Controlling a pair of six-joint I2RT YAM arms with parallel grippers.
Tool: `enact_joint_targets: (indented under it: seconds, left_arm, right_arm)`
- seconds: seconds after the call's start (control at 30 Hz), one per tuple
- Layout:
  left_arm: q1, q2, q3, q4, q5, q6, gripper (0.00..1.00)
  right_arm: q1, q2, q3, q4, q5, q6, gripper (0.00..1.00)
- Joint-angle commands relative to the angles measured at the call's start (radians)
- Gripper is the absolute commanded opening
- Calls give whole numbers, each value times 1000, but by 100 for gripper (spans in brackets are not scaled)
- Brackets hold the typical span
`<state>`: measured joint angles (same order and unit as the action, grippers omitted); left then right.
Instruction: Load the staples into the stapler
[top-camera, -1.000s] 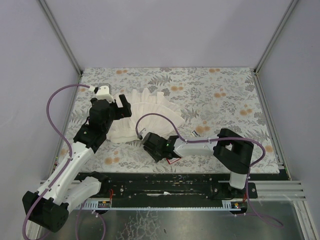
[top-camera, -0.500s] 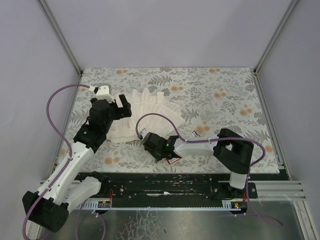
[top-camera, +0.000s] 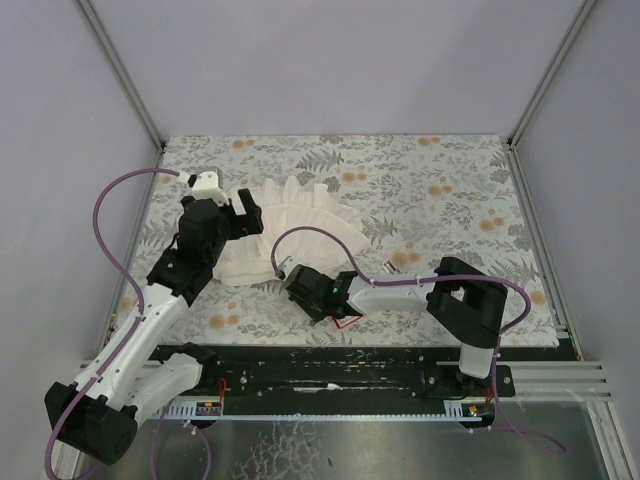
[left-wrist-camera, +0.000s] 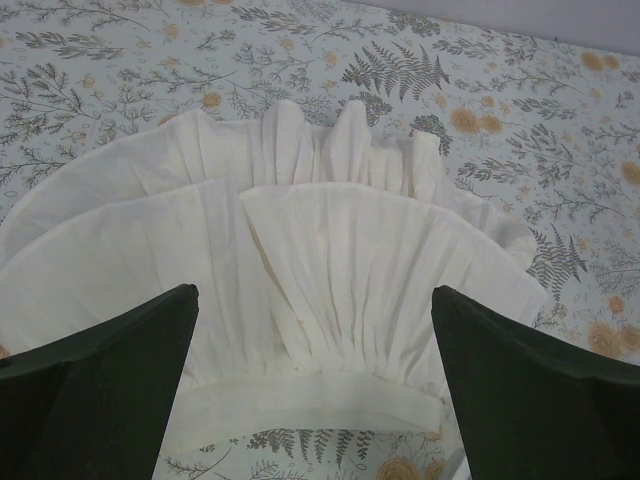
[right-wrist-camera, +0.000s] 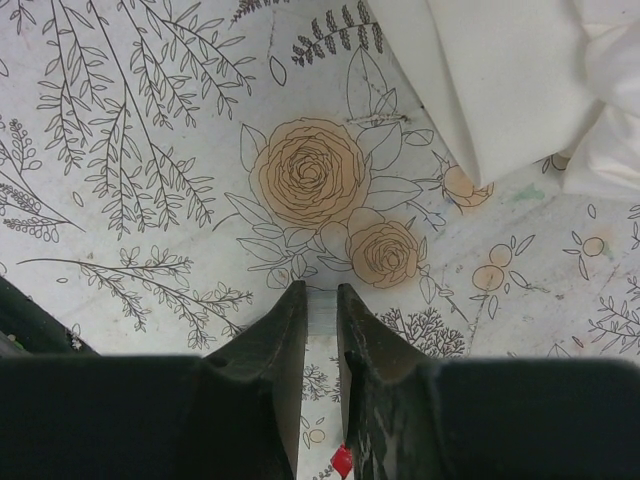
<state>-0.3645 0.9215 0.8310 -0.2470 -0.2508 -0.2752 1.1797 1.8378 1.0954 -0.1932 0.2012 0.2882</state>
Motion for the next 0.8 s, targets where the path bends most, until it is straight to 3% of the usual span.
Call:
enact_joint_targets:
  seconds: [0.0, 0.2, 0.43, 0.6, 0.77]
  left_arm:
    - [5, -11, -13, 12, 2, -8, 100]
    - [6, -59, -54, 9, 84, -125, 100]
    - [6, -163, -217, 90, 327, -337, 100]
    - [4, -245, -313, 278, 556, -449, 98]
    - [4, -259, -398, 532, 752, -608, 93]
  right_arm:
    - [8, 2, -14, 10, 41, 0, 20]
    - [-20, -80, -10, 31, 39, 9, 18]
    - [-189, -278, -88, 142, -155, 72, 17]
    - [-346, -419, -154, 276, -348, 158, 17]
    - [-461, -548, -245, 495, -578, 362, 17]
